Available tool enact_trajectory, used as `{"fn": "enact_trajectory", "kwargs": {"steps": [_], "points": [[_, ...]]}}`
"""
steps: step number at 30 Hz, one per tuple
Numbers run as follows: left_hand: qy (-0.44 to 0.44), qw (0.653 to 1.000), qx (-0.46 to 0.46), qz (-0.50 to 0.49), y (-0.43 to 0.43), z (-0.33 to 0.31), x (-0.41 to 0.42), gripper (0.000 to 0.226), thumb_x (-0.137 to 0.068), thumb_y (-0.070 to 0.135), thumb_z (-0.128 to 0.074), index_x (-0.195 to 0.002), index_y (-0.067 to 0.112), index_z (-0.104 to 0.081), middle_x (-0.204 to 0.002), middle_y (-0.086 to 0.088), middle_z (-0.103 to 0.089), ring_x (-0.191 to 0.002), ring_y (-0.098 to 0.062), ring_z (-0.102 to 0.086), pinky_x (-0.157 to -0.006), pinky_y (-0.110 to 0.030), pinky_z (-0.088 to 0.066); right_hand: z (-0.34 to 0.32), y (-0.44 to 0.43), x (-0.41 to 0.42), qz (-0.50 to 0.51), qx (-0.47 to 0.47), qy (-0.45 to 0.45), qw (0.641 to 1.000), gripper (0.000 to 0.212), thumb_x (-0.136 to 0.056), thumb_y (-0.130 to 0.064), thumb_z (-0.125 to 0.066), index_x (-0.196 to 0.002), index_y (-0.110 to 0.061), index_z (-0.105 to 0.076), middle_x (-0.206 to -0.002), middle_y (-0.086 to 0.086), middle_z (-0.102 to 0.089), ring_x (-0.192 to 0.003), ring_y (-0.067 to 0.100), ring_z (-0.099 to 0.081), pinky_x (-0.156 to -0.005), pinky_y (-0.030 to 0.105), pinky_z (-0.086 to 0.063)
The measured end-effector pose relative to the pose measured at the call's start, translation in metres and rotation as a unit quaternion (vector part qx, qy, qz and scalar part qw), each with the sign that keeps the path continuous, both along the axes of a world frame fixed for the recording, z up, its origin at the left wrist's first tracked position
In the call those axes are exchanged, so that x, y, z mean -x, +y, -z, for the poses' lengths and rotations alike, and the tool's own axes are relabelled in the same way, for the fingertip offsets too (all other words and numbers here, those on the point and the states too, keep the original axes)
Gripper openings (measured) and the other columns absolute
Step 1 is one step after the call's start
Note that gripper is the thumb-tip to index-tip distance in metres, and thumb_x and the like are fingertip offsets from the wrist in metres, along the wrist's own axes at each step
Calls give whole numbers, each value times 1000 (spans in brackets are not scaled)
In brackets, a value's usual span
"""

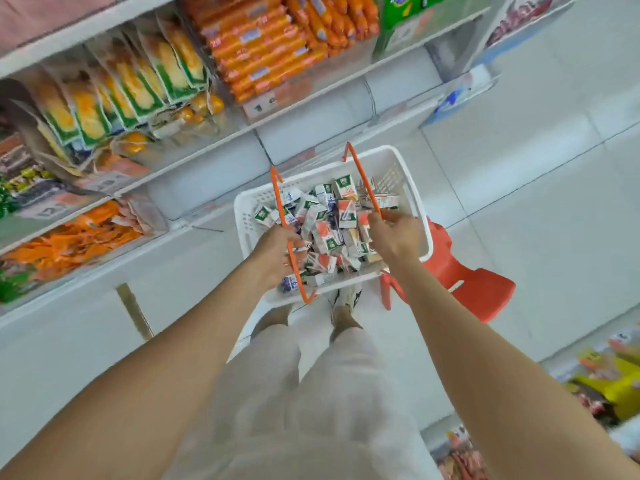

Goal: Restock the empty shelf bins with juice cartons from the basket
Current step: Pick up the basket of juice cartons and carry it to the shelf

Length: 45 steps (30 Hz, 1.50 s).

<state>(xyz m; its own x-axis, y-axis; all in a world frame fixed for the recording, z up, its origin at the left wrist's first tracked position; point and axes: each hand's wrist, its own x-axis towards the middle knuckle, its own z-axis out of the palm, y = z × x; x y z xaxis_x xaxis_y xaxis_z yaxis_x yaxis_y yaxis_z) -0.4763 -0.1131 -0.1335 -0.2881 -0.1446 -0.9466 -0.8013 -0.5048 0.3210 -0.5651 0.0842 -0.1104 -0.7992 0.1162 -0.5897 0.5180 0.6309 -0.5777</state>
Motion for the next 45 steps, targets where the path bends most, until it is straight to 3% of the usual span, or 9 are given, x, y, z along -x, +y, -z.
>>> {"fn": "enact_trajectory", "kwargs": {"steps": [4, 12, 20, 26, 31, 35, 39, 42, 45], "points": [[-10, 999, 13, -49, 21, 43, 13, 34, -94, 3, -57, -120, 25, -56, -120, -10, -59, -99, -28, -63, -91, -43, -53, 49, 8, 31, -59, 9, -40, 997, 20, -95, -36, -67, -110, -26, -75, -69, -9, -69, -67, 18, -73, -63, 32, -62], [-38, 997, 49, -56, 29, 138, 41, 55, -86, -12, -48, -126, 25, -50, -157, -24, -44, -144, -40, -46, -110, -56, -44, 148, 2, 72, -140, 20, -96, 985, 19, -89, -35, -67, -102, -24, -76, -85, 0, -78, -80, 23, -78, -71, 36, -63], [-65, 995, 49, -60, 39, 239, 45, 46, -88, -11, -47, -112, 28, -52, -108, -4, -49, -94, -24, -47, -107, -55, -45, 253, 4, 89, -262, -35, -138, 955, 35, -89, -25, -59, -124, -17, -62, -100, 5, -69, -84, 26, -65, -71, 34, -51], [-59, 993, 70, -73, 48, 297, 57, 63, -91, -11, -45, -142, 25, -48, -119, -3, -47, -114, -27, -50, -109, -52, -44, 311, 15, 99, -289, -82, -150, 942, 41, -86, -25, -53, -127, -22, -54, -104, 6, -68, -94, 33, -69, -77, 47, -59], [-68, 994, 80, -45, 64, 332, 38, 50, -92, -5, -41, -118, 36, -51, -122, -12, -58, -114, -34, -62, -84, -43, -48, 348, 34, 94, -243, -107, -144, 953, 34, -93, -23, -55, -127, -22, -50, -115, 4, -65, -89, 26, -67, -66, 35, -48], [-77, 990, 119, -10, 65, 341, 20, 45, -97, 0, -42, -134, 27, -42, -133, -16, -56, -98, -30, -63, -68, -35, -46, 360, 41, 94, -233, -154, -136, 950, 38, -96, -21, -56, -133, -17, -46, -126, 8, -62, -106, 31, -64, -88, 47, -56], [-146, 965, 198, 92, 43, 325, 10, 82, -94, -6, -54, -161, 11, -10, -155, -19, -35, -109, -29, -55, -69, -39, -53, 345, 31, 89, -307, -284, -55, 907, 65, -90, -18, -64, -145, -8, -31, -139, 20, -45, -130, 43, -46, -110, 55, -39], [-145, 930, 276, 194, 33, 302, 6, 82, -88, -1, -63, -158, 11, -22, -147, -19, -35, -131, -44, -48, -103, -53, -49, 317, 18, 74, -380, -277, -31, 882, 74, -84, -9, -60, -152, -10, -29, -146, 21, -40, -134, 42, -42, -112, 54, -38], [-43, 918, 284, 275, 23, 255, 13, 53, -95, 9, -58, -148, 10, -47, -144, -18, -45, -126, -38, -55, -95, -36, -47, 269, 1, 53, -450, -213, -28, 867, 67, -85, -10, -59, -149, -16, -40, -147, 16, -45, -135, 38, -45, -111, 54, -43]]}}
